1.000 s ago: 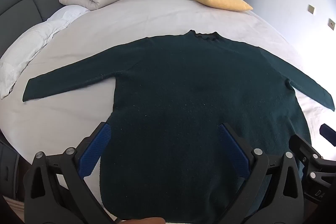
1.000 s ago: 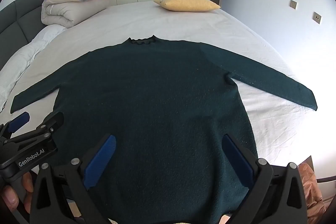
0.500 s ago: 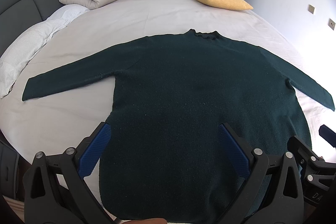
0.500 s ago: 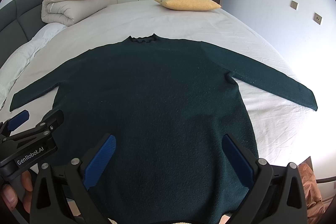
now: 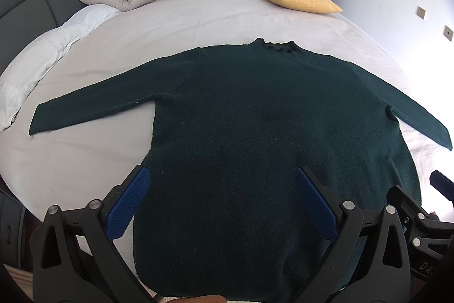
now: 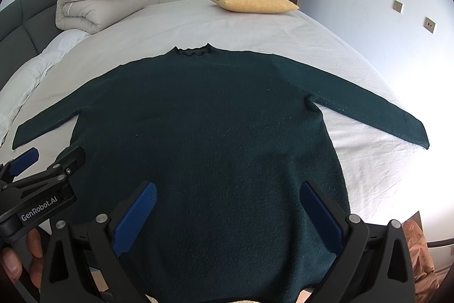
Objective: Fold small clothes
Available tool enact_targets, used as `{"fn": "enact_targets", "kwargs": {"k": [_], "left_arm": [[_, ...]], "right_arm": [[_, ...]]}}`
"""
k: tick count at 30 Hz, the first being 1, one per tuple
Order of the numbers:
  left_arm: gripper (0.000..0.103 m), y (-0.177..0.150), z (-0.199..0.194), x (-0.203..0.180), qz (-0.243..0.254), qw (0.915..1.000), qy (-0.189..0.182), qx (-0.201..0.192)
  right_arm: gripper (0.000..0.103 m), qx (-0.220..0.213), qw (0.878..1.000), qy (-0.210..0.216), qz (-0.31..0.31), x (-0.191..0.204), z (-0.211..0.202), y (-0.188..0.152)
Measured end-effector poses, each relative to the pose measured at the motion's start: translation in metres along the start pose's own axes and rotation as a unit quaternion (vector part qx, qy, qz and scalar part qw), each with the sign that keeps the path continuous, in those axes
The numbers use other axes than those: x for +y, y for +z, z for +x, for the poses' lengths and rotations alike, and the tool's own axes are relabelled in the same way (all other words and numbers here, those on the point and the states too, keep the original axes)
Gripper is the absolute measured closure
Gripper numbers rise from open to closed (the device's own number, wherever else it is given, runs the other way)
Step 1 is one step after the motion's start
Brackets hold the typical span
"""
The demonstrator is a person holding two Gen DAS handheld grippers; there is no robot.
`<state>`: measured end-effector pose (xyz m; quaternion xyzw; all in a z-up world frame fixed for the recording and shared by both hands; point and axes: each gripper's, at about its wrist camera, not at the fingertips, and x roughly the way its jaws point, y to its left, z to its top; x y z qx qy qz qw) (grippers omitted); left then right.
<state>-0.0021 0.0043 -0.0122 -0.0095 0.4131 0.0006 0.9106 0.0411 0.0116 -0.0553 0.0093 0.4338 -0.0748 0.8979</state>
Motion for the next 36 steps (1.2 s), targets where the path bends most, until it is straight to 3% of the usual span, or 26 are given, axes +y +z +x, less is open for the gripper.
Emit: {"fn": "enact_targets", "kwargs": {"k": [36], "left_arm": [[0.000,-0.001,0.007,0.005,-0.007,0.9995,-0.025,0.018]], "right_arm": [[0.000,0.007,1.000,-0.003,-0.002,0.003,0.006,-0.009]]}}
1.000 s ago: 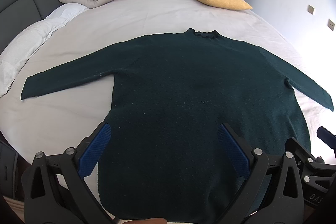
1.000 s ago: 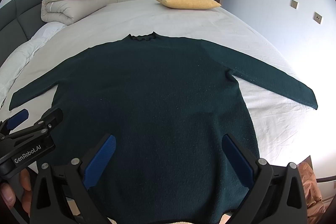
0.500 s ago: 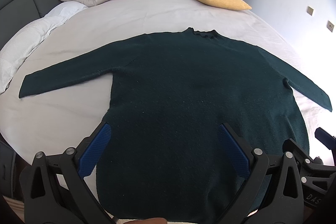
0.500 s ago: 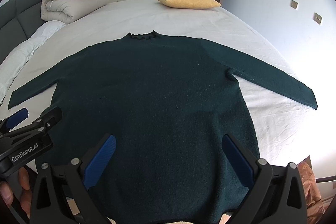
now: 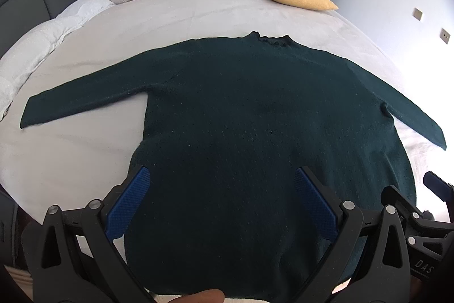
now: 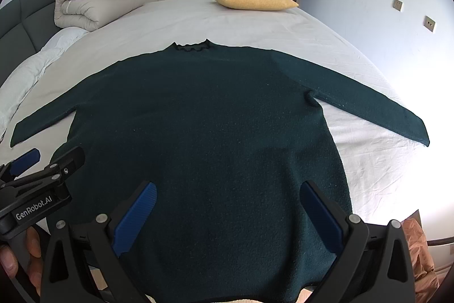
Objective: Fold small clothes
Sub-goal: 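Grasp the sweater cuff with the right tool and lift it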
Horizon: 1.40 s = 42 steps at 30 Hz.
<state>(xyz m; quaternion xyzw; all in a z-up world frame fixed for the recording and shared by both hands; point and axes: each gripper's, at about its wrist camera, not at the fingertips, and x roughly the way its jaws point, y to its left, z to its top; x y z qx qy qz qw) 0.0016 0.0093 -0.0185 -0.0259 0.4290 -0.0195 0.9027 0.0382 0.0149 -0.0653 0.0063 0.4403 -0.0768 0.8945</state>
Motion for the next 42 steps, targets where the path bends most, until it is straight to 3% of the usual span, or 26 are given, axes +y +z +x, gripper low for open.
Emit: {"fn": "enact_targets", "kwargs": {"k": [6,12,16,19,20,23,28,32,38,42], "left_arm": [[0.000,0.001,0.005,-0.002,-0.001,1.0000,0.000,0.001],[0.000,0.000,0.010,-0.005,-0.001,0.9992,-0.039,-0.003],[0.000,0.007,0.021,-0.004,-0.006,0.9975,-0.069,0.016],[0.000,0.015,0.032,0.000,-0.026,0.9952,-0.089,0.030],[0.000,0.017,0.036,0.001,-0.034,0.9948,-0.091,0.034],[0.000,0.024,0.044,0.005,-0.050,0.9923,-0.107,0.038],[0.000,0.037,0.048,-0.002,-0.037,0.9928,-0.114,0.010],[0.000,0.047,0.059,-0.016,-0.021,0.9928,-0.107,0.049],[0.000,0.055,0.068,-0.030,-0.017,0.9917,-0.115,0.055],[0.000,0.056,0.073,-0.034,-0.021,0.9900,-0.125,0.061]], "right_arm": [[0.000,0.001,1.000,0.000,0.001,-0.002,0.000,-0.001],[0.000,-0.002,1.000,0.001,0.017,-0.023,0.002,0.005],[0.000,-0.012,0.996,0.002,0.085,-0.078,0.002,0.018],[0.000,-0.030,0.986,0.006,0.165,-0.149,0.002,0.026],[0.000,-0.038,0.980,0.011,0.195,-0.172,0.003,0.026],[0.000,-0.047,0.948,0.049,0.310,-0.258,0.011,0.022],[0.000,-0.070,0.874,0.094,0.472,-0.380,0.033,-0.004],[0.006,-0.061,0.822,0.119,0.553,-0.429,0.055,-0.026],[0.008,-0.097,0.789,0.143,0.590,-0.438,0.067,-0.031],[0.021,-0.121,0.767,0.141,0.614,-0.464,0.073,-0.024]]}}
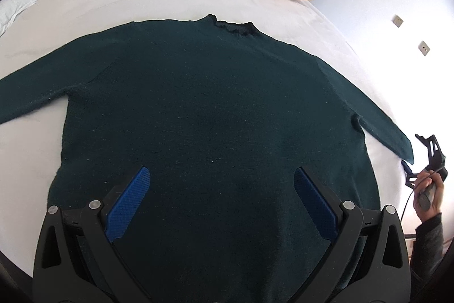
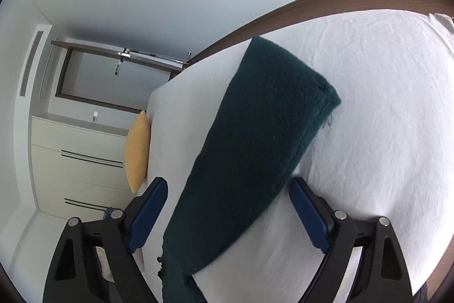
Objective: Fold small clothes
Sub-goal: 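Grasp the sweater cuff with the right tool and lift it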
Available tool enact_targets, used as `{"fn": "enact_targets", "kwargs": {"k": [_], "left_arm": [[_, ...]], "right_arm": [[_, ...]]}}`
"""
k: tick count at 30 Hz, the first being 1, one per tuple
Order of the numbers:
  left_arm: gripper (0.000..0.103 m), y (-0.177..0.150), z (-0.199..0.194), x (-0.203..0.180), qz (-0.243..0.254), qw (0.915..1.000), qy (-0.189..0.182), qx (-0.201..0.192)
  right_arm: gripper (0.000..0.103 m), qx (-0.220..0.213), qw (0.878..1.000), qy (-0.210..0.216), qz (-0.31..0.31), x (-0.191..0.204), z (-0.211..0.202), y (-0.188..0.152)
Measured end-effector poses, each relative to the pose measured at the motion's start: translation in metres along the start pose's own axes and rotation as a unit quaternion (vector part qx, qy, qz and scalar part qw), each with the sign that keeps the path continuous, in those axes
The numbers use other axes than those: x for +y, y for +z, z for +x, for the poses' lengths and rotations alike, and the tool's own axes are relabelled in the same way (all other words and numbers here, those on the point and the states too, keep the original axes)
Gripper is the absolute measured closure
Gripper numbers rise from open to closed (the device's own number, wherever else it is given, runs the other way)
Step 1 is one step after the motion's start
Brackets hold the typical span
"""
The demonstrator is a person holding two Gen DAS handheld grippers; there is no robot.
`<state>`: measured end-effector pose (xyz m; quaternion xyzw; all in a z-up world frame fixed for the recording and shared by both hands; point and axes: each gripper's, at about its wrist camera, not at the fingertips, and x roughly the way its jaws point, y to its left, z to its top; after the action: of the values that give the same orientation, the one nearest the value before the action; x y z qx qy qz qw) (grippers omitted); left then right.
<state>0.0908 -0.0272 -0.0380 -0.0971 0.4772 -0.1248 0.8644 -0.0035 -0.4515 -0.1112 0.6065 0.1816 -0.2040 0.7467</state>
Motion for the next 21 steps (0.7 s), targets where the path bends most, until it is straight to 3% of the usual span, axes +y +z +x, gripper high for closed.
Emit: {"fn": "enact_targets", "kwargs": {"k": [4,6,8,14,19,21], "left_arm": [[0.000,-0.001,0.002,-0.003,-0.001,0.9999,-0.015,-0.004],[0.001,-0.001,0.005,-0.005,0.002,0.9997,-0.026,-0.003],[0.002,0.002,0.006,-0.008,0.005,0.9991,-0.042,-0.004],[0.002,0.026,0.019,-0.019,0.010,0.9969,-0.078,0.003],[0.002,0.059,0.039,-0.032,-0.004,0.9903,-0.138,0.015],[0.002,0.076,0.048,-0.041,-0.010,0.9848,-0.172,0.021]], "right_arm": [[0.040,-0.007,1.000,-0.010,-0.008,0.004,0.011,0.008],[0.060,-0.004,1.000,-0.018,-0.015,0.008,0.016,0.005],[0.070,0.000,0.999,-0.024,-0.022,0.011,0.029,-0.008],[0.089,-0.005,0.993,-0.064,-0.096,0.041,0.039,-0.019],[0.091,0.016,0.968,-0.068,-0.240,0.122,0.065,-0.076],[0.091,0.030,0.945,-0.060,-0.321,0.167,0.079,-0.115]]}}
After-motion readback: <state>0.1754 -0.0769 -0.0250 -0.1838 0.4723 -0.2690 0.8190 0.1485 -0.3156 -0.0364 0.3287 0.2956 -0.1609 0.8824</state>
